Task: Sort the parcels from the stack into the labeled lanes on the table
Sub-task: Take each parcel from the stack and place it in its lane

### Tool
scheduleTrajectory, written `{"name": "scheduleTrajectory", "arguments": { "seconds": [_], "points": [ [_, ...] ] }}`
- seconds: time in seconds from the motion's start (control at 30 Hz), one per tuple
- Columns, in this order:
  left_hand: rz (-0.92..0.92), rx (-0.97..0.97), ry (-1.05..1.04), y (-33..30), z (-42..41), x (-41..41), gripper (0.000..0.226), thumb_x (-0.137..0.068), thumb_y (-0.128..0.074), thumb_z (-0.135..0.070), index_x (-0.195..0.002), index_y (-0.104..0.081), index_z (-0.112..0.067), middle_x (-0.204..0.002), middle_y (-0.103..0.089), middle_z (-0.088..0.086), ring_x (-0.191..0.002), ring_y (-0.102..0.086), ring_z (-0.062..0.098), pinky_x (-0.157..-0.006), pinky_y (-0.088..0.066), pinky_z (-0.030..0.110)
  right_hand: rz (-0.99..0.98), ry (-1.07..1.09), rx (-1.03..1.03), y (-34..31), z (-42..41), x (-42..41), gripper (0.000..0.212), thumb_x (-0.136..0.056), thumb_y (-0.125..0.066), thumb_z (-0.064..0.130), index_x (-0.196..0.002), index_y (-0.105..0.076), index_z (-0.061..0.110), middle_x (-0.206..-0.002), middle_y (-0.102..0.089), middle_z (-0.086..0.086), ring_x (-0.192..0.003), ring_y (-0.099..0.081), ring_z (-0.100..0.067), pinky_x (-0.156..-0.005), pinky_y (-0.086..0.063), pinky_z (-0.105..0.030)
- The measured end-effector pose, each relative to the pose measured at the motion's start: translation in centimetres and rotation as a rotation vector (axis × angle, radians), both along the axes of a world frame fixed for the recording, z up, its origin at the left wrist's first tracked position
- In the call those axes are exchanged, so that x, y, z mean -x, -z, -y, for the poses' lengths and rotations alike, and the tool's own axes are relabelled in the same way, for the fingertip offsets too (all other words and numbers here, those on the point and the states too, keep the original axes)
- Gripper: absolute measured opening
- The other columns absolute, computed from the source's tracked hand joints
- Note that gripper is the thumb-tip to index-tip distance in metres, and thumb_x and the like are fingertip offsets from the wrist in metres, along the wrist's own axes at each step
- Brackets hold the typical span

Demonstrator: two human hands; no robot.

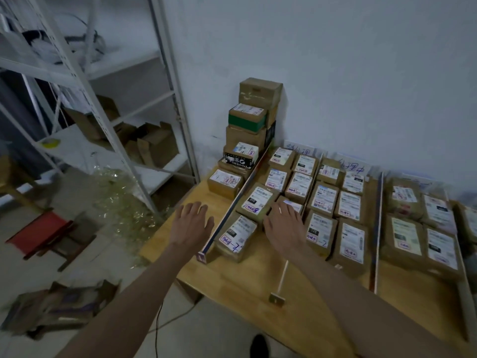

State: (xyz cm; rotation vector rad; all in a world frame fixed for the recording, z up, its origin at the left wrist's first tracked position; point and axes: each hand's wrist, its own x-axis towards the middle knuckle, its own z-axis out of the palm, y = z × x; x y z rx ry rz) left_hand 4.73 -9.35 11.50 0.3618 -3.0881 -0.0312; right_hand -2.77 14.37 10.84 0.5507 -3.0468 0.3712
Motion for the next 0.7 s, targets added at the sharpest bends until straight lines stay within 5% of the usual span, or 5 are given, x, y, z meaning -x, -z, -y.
{"name": "scheduleTrajectory", "arguments": {
  "seconds": [0.7],
  "points": [
    [0.173,-0.031,0.074,7.4,14.7,14.7,0.050,-0.103,-0.035,-0.044,-0.143,-0.046,-0.017,-0.146,-0.048,0.003,-0.137,-0.041,0.023,-0.118,-0.021,0.040,0.202,0.131,0.116,9.1,15.5,14.7,0.043,-0.102,-0.038,0.036,-0.138,-0.042,0.012,-0.135,-0.051,-0.008,-0.124,-0.050,-0.025,-0.105,-0.041,-0.040]
  ]
}}
